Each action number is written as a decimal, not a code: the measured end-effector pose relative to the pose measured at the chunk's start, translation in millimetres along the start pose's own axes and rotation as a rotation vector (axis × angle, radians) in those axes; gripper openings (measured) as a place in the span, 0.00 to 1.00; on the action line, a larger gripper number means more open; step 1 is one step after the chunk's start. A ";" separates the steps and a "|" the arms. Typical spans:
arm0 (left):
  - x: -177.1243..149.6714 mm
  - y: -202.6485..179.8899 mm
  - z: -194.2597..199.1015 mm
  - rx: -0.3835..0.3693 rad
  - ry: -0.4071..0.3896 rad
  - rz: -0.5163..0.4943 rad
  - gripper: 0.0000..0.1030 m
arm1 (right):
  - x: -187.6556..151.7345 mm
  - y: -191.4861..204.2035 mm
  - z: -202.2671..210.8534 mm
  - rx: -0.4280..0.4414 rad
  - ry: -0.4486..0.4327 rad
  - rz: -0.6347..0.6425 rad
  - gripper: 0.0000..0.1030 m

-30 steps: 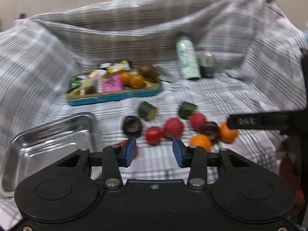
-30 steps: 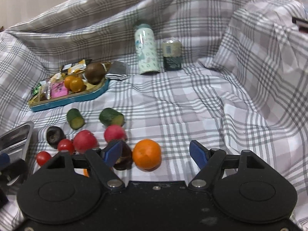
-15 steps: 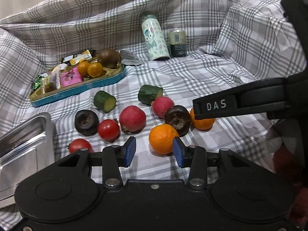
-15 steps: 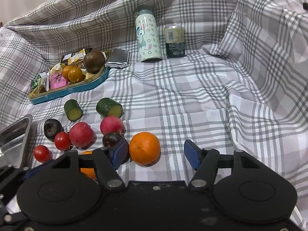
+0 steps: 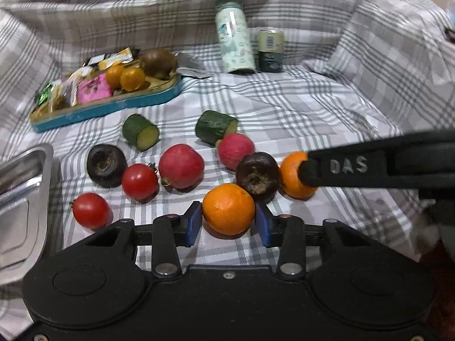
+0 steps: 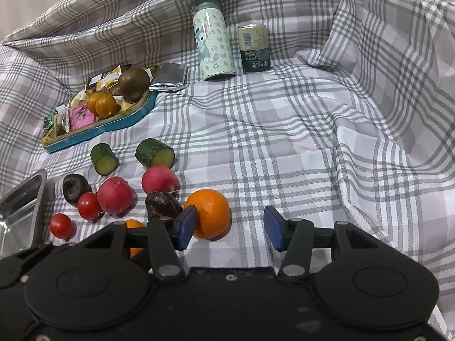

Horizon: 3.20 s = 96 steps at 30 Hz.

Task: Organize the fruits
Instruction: 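Grasp a small orange with the left tool while the right tool grasps a large orange, then carry both held oranges over the steel tray with both tools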

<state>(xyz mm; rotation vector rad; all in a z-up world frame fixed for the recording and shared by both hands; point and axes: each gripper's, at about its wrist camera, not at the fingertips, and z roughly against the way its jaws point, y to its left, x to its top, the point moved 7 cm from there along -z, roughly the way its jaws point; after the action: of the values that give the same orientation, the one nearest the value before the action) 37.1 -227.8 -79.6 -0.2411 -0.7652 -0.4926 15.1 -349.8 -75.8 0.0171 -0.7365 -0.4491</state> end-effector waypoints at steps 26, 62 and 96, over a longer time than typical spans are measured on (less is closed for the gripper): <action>8.9 80.7 52.9 0.121 -0.076 0.154 0.46 | -1.1 21.8 -21.9 -0.017 0.014 0.065 0.39; -37.8 256.8 113.3 0.354 -0.094 0.384 0.46 | -25.1 179.9 51.0 0.251 -0.070 0.311 0.39; -43.0 261.4 105.4 0.362 -0.059 0.432 0.47 | -54.6 257.9 20.0 0.281 -0.009 0.320 0.39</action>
<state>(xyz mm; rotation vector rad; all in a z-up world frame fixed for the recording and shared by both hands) 80.1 51.8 -44.7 -0.0782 -0.8174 0.0647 66.9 -91.7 -52.1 0.1581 -0.7901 -0.0382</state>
